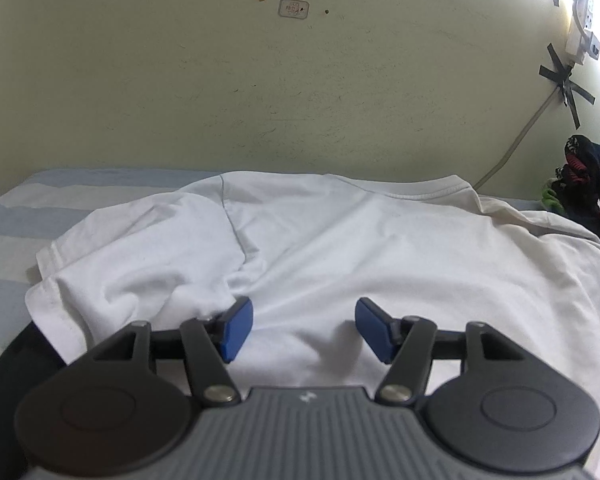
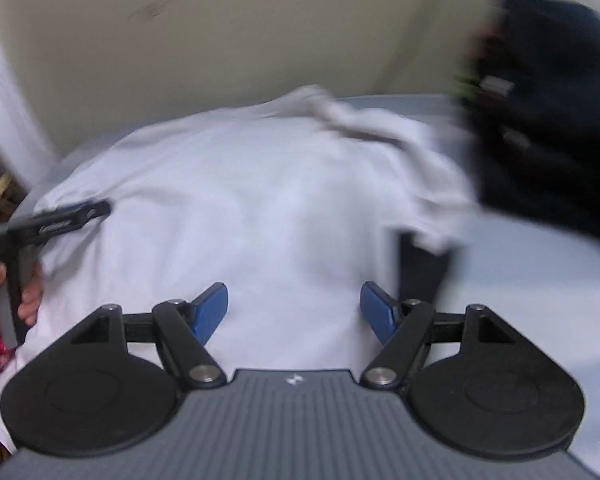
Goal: Fold small clothes
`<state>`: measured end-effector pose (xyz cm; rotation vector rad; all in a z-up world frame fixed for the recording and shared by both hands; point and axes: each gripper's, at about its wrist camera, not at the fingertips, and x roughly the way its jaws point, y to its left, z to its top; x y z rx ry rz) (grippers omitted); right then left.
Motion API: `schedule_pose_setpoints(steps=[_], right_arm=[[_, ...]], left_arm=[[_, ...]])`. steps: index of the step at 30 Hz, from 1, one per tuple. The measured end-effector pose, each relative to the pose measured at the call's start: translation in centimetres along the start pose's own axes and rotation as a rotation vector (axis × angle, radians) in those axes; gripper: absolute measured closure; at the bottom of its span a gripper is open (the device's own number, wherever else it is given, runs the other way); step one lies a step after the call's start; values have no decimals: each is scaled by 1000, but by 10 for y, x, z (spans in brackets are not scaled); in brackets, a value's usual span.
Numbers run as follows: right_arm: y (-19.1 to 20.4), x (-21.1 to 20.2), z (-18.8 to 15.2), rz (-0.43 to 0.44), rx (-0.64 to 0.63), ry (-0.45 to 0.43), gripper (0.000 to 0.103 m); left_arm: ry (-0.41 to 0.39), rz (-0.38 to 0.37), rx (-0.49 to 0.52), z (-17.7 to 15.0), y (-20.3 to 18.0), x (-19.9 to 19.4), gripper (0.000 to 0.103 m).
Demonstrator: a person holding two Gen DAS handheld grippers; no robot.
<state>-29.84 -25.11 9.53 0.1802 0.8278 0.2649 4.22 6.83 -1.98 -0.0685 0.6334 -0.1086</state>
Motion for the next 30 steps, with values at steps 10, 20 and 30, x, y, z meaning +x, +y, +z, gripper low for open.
schedule_pose_setpoints(steps=[10,20,30], right_arm=[[-63,-106,-60,-94,170,-223,28],[-48,-56,-71,-20,-31,-86,94],[-165,-100,34,-405,158,-374,94]], left_arm=[[-12,58,62,-2,-13,-4,32],[-8,75,71,-3,-14,-4,32],[0,78,76,-1,-14,-3,31]])
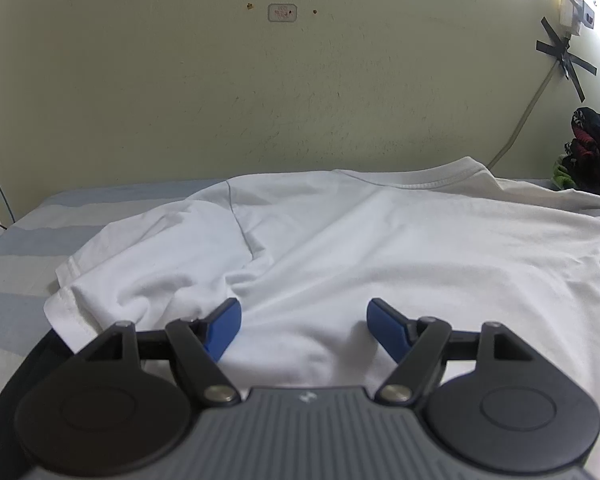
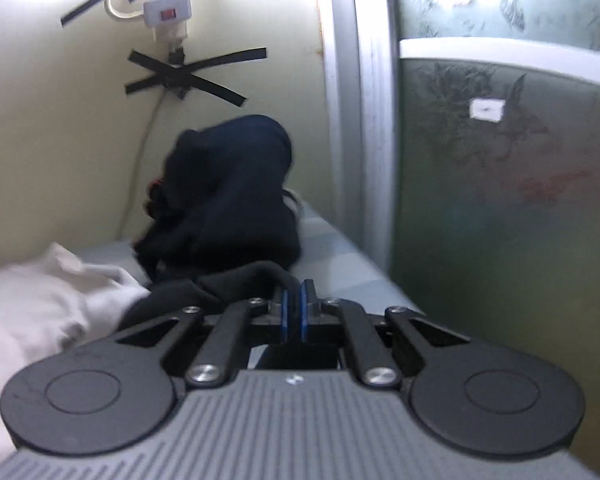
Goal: Fold small clothes
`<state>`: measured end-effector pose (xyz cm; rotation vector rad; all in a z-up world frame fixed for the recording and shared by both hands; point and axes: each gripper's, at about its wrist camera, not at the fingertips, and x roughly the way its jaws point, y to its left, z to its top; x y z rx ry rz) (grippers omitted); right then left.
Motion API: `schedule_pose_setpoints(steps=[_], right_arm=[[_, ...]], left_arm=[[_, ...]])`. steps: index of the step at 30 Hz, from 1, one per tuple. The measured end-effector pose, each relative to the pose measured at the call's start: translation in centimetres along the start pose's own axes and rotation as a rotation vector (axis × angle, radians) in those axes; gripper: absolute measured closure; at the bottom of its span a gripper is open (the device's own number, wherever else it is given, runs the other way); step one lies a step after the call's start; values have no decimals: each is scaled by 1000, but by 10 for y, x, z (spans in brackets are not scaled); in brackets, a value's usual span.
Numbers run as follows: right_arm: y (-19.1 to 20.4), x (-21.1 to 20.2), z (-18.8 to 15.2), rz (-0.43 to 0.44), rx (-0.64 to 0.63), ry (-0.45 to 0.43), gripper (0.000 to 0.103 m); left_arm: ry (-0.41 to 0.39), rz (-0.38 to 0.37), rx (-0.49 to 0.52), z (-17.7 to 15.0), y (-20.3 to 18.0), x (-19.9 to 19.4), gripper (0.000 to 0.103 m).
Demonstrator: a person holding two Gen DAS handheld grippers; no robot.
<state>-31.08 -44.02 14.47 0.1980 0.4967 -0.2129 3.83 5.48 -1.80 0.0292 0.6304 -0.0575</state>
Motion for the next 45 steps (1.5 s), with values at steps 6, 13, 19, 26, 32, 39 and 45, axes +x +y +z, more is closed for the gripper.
schedule_pose_setpoints(steps=[6,13,19,26,32,39,45], right_arm=[[36,-20,26,151,-41,-35,94],[153,-38,96,255,-335,-213,94],[324,-15,109,511,-585,-155,88],[388,9,69,679,-792,-32,34],[305,72,65,490,-558,98,33],[252,184,19,380,-304,356,46],[254,220,28,202,-273,204,94]], left_arm=[[0,-4,9,0,-2,1,27],[-48,-46,-45,-3,9,-7,25],[-79,-104,-123,-4,23,-12,25],[-85,-136,-129,-3,24,-12,18],[-69,-138,-122,-2,22,-7,16],[-78,-129,-117,-3,22,-8,16],[-67,-134,-131,-3,25,-5,17]])
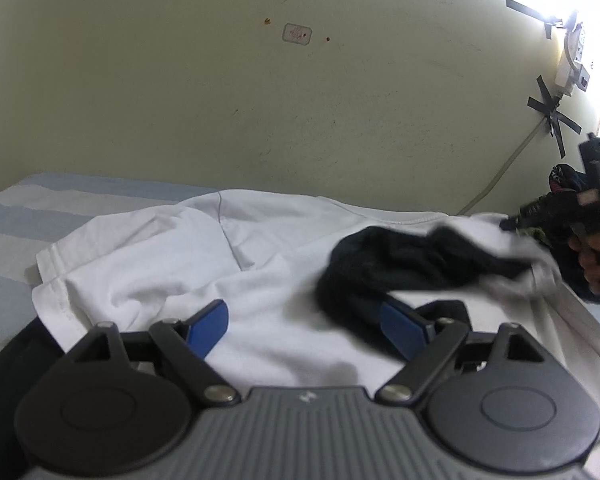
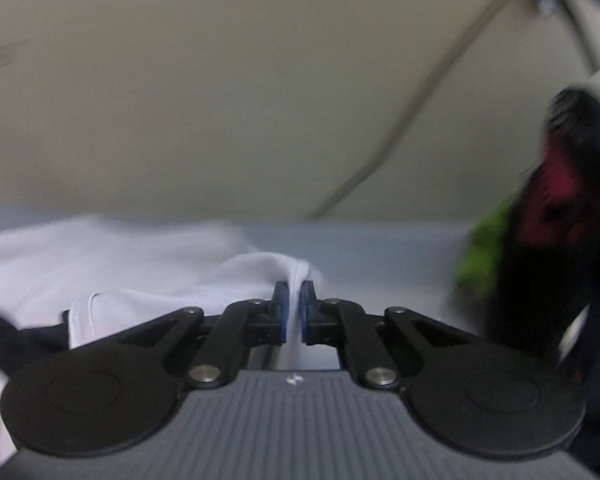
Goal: Fold small clothes
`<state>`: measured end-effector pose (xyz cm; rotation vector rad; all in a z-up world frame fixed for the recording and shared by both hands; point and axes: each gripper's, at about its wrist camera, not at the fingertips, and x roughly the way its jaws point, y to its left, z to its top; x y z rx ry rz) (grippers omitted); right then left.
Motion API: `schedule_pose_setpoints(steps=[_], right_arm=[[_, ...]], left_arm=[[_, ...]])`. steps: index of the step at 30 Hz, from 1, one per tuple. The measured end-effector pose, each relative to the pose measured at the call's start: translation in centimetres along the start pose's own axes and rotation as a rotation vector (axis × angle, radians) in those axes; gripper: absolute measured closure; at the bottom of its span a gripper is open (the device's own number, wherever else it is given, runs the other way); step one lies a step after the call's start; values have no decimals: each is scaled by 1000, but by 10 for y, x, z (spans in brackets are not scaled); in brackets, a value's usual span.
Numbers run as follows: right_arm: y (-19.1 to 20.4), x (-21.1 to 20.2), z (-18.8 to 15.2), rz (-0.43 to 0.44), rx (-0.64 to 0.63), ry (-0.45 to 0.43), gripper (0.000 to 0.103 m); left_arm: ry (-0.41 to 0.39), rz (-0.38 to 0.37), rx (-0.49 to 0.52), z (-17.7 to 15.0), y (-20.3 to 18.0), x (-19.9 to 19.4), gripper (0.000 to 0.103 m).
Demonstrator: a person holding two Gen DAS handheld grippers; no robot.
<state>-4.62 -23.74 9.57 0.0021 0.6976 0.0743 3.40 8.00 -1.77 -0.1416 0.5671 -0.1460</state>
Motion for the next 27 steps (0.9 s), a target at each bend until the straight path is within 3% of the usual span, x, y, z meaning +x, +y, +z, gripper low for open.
schedule_pose_setpoints(steps=[4,5,6,8,11,14,15,17,19,20,21,23,24,27], right_arm=[[4,2,-1,-27,-15,13,89],[7,-3,-5,-23,-42,29,80],[8,-12,-11,-6,-58,33,64],[2,-43,-30,67,-50,10,46],[-7,-91,-61,152,-21,-18,35],[-12,-125,-98,219,-27,7,37],[-12,-132,-112,218,-55,23,53],[-8,-128,-124,103,-151,51,96],[-19,-131,-134,-118,-222,2,94],[-29,-133,-136,-203,-204,-5,88],[-43,-140,-134,-215,-132,-6,88],[-66,-165,-129,-78,35,-18,85],[-68,-178,-128,-28,66,-42,78],[-41,-207,-121,0,-7,-117,62]], left_arm=[[2,2,-2,0,0,1,17],[3,2,-1,0,0,2,17],[5,3,0,0,0,2,17],[10,5,2,1,-1,3,17],[15,11,8,1,-2,4,17],[15,17,15,2,-3,4,17],[14,18,17,1,-2,4,17],[9,21,18,1,-2,3,17],[5,27,18,1,-2,3,17],[2,28,17,1,-1,2,17],[-1,29,17,0,-1,2,17],[-9,28,15,0,-1,0,17],[-15,24,15,0,-1,-1,17],[-55,19,16,0,0,-8,17]])
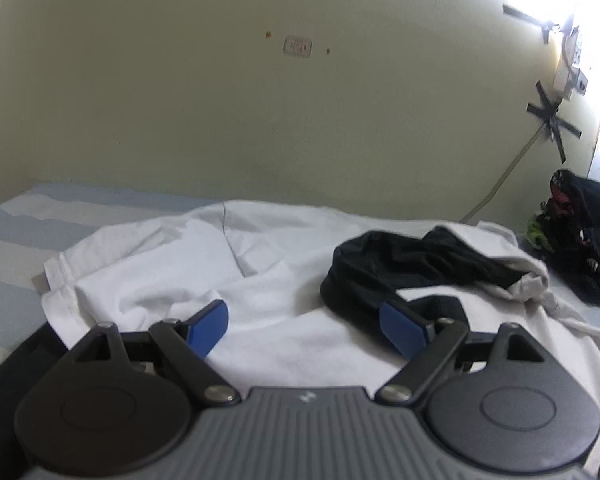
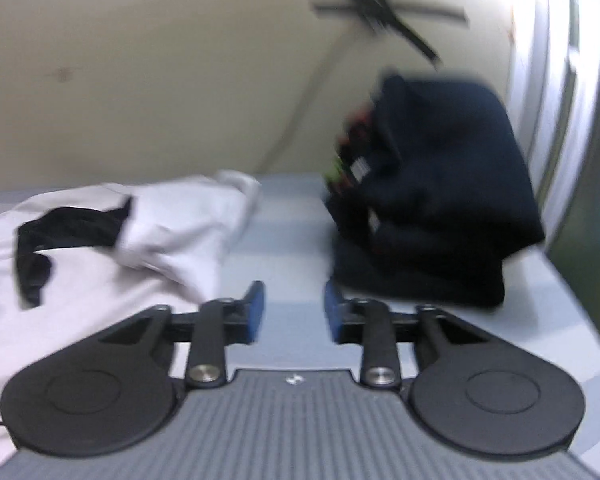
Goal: Fold small clothes
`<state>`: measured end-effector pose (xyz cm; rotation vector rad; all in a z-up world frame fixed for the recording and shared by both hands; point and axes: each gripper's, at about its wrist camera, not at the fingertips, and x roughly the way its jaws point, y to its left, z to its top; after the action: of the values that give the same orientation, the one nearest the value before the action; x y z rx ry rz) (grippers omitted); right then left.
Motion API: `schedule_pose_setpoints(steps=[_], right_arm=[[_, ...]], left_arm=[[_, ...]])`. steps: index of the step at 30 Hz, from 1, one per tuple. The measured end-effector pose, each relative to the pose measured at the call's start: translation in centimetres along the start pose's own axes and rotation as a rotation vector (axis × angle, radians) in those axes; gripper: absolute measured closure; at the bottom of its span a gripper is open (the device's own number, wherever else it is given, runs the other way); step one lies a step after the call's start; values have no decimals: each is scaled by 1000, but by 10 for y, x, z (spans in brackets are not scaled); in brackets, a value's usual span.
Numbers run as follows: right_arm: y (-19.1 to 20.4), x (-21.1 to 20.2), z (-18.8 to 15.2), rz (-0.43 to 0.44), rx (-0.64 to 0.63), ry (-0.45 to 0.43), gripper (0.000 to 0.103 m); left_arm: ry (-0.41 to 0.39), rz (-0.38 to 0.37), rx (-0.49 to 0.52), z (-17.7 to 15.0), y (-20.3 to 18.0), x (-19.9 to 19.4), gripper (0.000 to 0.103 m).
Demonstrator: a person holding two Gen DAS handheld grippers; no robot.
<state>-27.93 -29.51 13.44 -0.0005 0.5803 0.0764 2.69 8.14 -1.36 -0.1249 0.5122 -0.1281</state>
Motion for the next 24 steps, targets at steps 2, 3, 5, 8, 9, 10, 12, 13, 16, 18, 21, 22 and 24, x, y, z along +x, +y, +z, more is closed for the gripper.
schedule_pose_setpoints(steps=[2,3,5,8,9,10,12,13,16,18,21,22,24], right_arm=[[28,-9,9,56,-38,-24,62],[39,-16,12,91,-60,-36,62],[67,-24,22,156,-128,-63,62],[108,-22,27,256,-236,-73,60],[125,-22,27,297,-274,-71,59],[141,-23,26,338,-314,-67,59],[174,-19,21,417,-399,-58,59],[192,-20,16,460,-445,-51,59],[245,-25,2,590,-575,-29,59],[279,-30,-8,683,-655,-17,58],[326,-41,-24,827,-755,-7,45],[342,-43,-29,871,-780,-5,42],[370,-49,-38,945,-820,9,36]], left_arm=[[-26,2,-21,2,0,-14,17],[-41,-5,-50,5,2,-26,17],[-94,-46,-101,8,4,-57,17],[-194,-124,-117,0,13,-121,16],[-227,-132,-116,-7,19,-145,15],[-256,-124,-115,-14,27,-169,14],[-301,-53,-118,-30,45,-211,12],[-316,-5,-122,-39,56,-230,12],[-300,203,-160,-66,87,-276,12],[-279,330,-190,-80,103,-298,12],[-281,463,-217,-91,118,-322,12],[-286,492,-233,-92,122,-328,12],[-301,527,-270,-91,130,-337,12]])
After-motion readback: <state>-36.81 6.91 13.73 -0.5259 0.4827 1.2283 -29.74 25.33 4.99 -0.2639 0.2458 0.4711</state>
